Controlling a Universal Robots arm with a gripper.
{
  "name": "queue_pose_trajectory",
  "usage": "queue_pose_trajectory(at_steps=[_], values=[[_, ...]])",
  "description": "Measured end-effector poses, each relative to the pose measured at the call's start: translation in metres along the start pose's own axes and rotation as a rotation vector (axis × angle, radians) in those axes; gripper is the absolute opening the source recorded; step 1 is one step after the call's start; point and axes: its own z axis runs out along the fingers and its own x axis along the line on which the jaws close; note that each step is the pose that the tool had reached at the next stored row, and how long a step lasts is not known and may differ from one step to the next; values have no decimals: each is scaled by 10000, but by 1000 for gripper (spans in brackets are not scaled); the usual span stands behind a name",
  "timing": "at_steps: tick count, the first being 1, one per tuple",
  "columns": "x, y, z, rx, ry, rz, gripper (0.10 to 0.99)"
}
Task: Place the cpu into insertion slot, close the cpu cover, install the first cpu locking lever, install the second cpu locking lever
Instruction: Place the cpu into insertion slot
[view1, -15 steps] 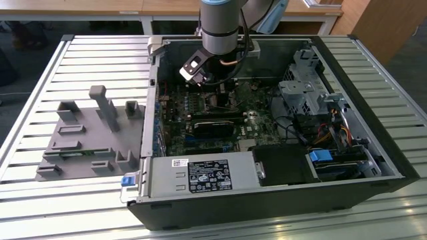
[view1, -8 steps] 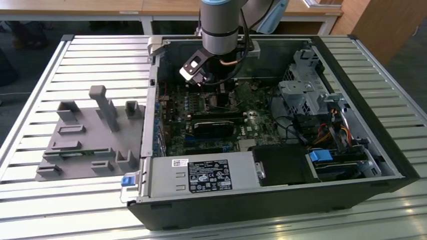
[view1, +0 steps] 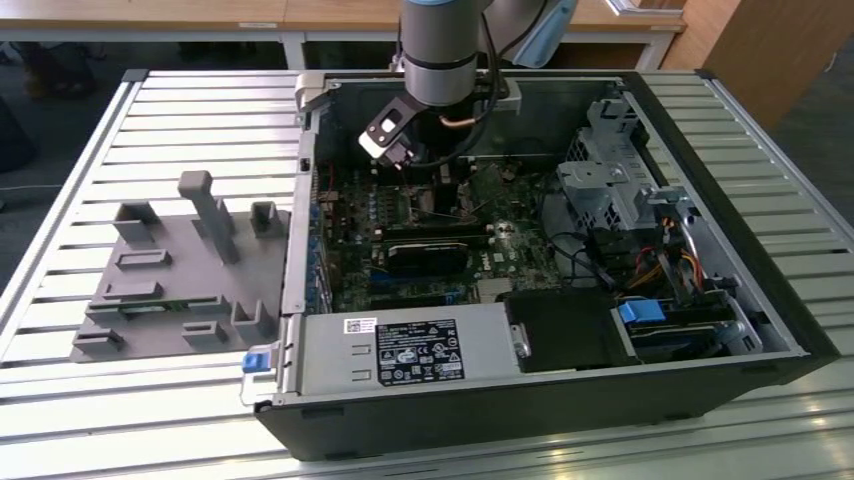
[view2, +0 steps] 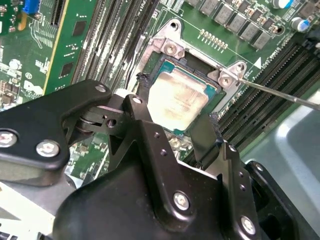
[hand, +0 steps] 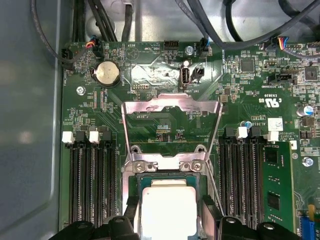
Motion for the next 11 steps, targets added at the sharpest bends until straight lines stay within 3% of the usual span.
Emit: queue_pose_trajectory(at_steps=[9,11], values=[[-1,9,-87,25,1,-1,588],[-1,12,-100,42,0,-1,467]])
